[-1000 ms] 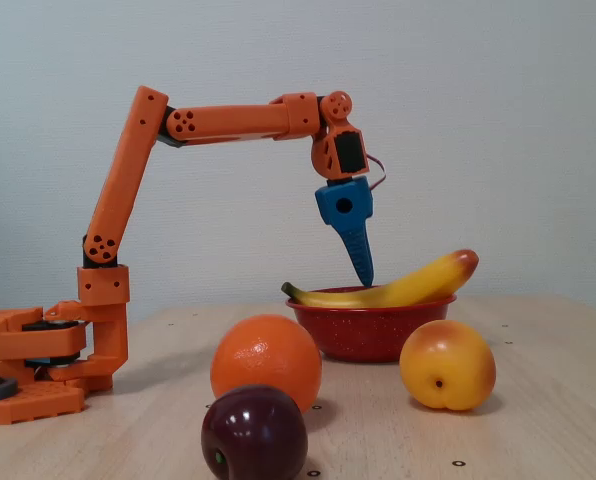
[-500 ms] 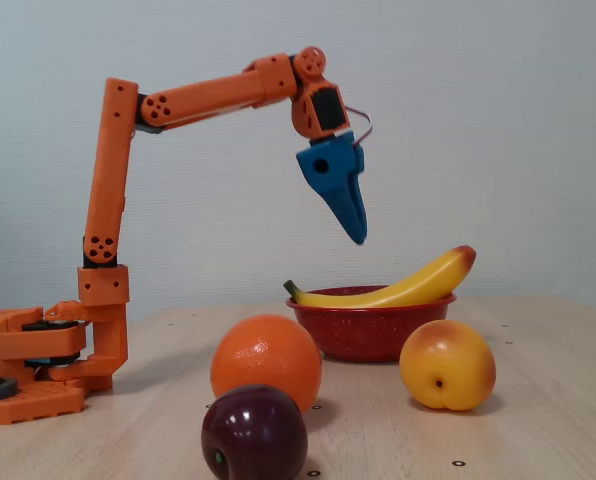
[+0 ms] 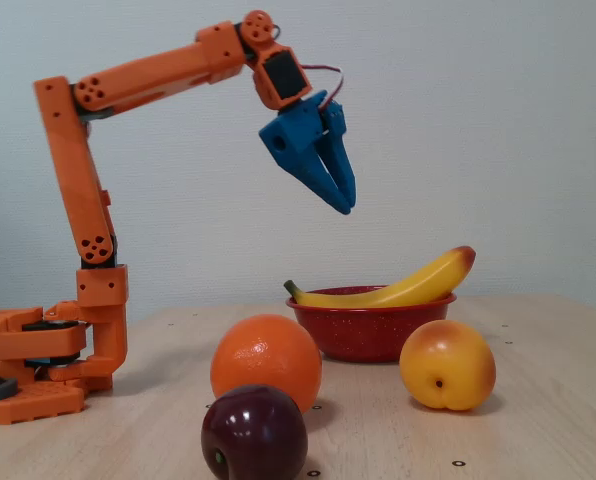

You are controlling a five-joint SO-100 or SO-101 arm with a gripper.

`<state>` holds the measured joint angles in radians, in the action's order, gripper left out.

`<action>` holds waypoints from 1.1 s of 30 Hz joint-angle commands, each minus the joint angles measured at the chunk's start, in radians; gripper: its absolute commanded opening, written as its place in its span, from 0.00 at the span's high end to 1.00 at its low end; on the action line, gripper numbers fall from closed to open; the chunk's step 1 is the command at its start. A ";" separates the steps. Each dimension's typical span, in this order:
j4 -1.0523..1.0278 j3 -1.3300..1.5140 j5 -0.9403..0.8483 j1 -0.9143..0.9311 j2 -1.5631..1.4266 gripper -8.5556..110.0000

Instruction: Put banana in the red bowl.

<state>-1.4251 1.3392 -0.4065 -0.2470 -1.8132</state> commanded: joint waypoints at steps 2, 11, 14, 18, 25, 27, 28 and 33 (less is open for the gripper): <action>0.106 0.038 0.086 0.052 -0.160 0.93; 0.304 0.417 0.219 0.123 -0.390 0.93; 0.345 0.557 0.242 0.143 -0.474 0.93; 0.397 0.736 0.268 0.161 -0.601 0.93; 0.417 1.002 0.305 0.179 -0.813 0.93; 0.422 1.078 0.311 0.181 -0.876 0.93; 0.422 1.115 0.313 0.181 -0.908 0.93; 0.420 1.290 0.337 0.181 -1.048 0.93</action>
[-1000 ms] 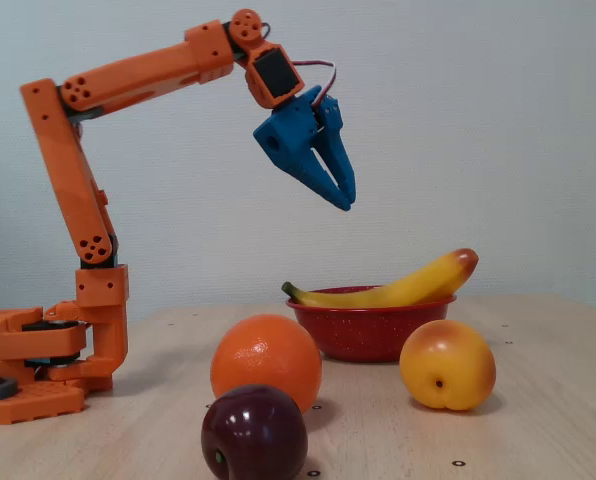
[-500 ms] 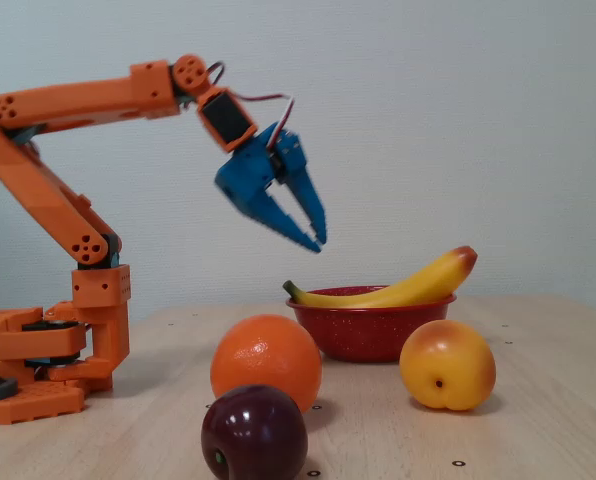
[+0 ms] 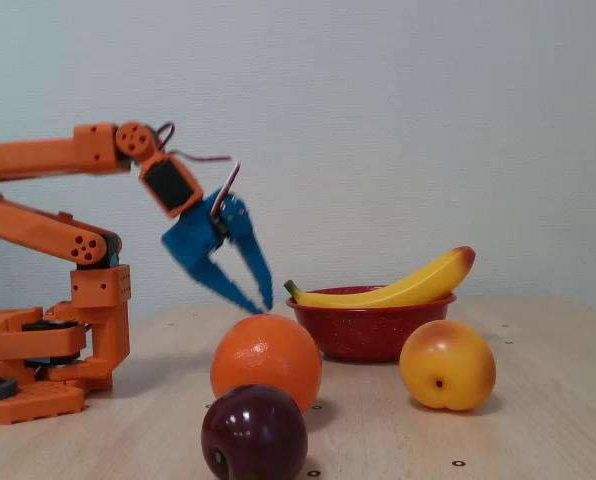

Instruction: Put banana in the red bowl.

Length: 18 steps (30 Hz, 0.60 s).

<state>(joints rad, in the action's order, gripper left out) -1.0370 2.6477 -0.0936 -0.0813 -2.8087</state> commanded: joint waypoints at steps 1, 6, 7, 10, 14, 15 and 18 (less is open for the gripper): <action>0.032 0.017 0.031 0.015 -0.081 0.93; 0.002 0.202 0.046 0.018 -0.245 0.93; -0.012 0.236 0.052 0.023 -0.273 0.93; -0.052 0.313 0.067 0.044 -0.337 0.93; -0.084 0.368 0.081 0.052 -0.393 0.93; -0.095 0.380 0.083 0.052 -0.405 0.93; -0.129 0.411 0.086 0.052 -0.451 0.93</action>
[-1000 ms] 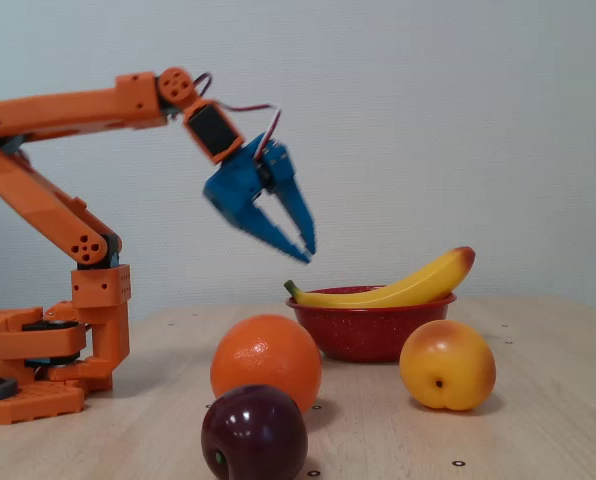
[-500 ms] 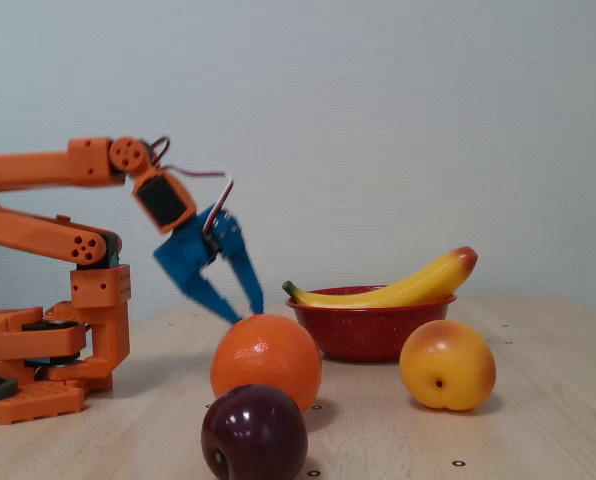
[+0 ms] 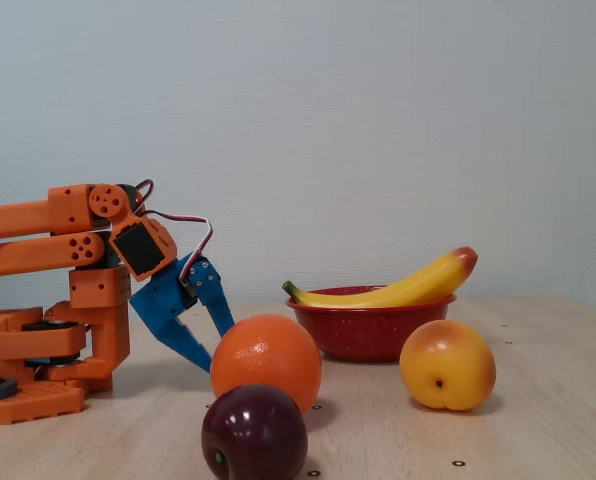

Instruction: Put banana in the red bowl.

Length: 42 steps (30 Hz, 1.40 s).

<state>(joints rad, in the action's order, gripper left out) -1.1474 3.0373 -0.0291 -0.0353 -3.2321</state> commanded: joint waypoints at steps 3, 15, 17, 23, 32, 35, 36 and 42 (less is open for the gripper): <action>-0.046 0.043 0.017 0.003 -0.081 0.93; -0.164 0.023 0.029 -0.009 -0.098 0.93; -0.175 0.021 0.031 -0.009 -0.098 0.93; -0.179 0.020 0.043 -0.008 -0.098 0.93; -0.179 0.020 0.052 -0.008 -0.098 0.93; -0.179 0.020 0.057 -0.008 -0.098 0.93; -0.179 0.020 0.058 -0.006 -0.098 0.93; -0.179 0.020 0.083 0.021 -0.098 0.93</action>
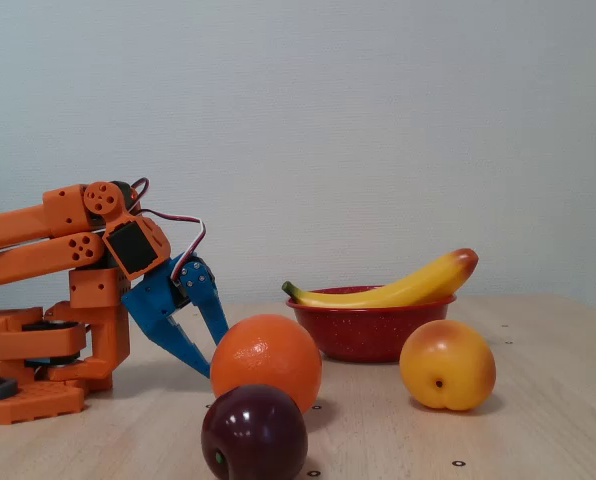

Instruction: Put banana in the red bowl.

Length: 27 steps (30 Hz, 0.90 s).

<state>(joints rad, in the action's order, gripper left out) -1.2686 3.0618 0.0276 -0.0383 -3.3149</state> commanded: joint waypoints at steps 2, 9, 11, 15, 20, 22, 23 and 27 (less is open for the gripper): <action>-0.058 -0.005 0.037 0.040 -0.015 0.93; -0.058 -0.005 0.032 0.041 -0.015 0.93; -0.058 -0.005 0.034 0.041 -0.015 0.93; -0.058 -0.005 0.040 0.041 -0.015 0.93; -0.058 -0.005 0.040 0.041 -0.015 0.93; -0.058 -0.005 0.041 0.041 -0.015 0.93; -0.058 -0.005 0.040 0.041 -0.015 0.93; -0.058 -0.005 0.038 0.041 -0.015 0.93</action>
<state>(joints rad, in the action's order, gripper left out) -1.2732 3.0618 0.0506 -0.0107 -3.3165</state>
